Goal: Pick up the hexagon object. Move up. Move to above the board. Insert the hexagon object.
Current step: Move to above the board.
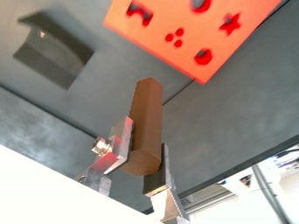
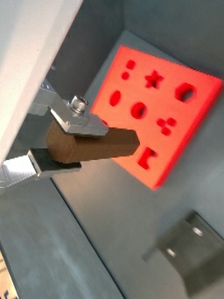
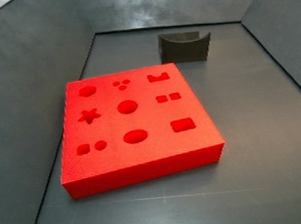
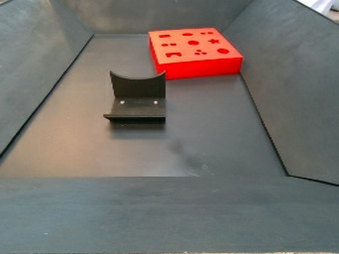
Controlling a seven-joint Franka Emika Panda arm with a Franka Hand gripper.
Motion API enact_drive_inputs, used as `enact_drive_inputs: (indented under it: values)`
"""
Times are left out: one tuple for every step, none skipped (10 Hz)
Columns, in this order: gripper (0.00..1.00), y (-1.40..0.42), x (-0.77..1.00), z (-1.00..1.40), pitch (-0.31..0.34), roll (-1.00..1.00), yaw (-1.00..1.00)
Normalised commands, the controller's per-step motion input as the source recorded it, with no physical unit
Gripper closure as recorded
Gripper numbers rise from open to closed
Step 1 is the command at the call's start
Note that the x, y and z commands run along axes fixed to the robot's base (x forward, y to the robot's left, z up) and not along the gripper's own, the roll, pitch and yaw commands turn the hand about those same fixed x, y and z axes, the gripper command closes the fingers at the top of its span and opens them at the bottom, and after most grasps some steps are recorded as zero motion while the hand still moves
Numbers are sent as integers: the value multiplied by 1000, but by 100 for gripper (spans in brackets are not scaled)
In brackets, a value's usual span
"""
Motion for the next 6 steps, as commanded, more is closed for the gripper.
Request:
enact_drive_inputs:
  values:
    - [100,-1000,248,130,132,4,10]
    - [100,-1000,267,131,129,14,11]
    - [100,-910,271,126,124,21,12]
    - [100,-547,193,78,124,44,9]
    - [100,-308,146,51,116,53,7]
    - [100,-177,105,33,94,53,10]
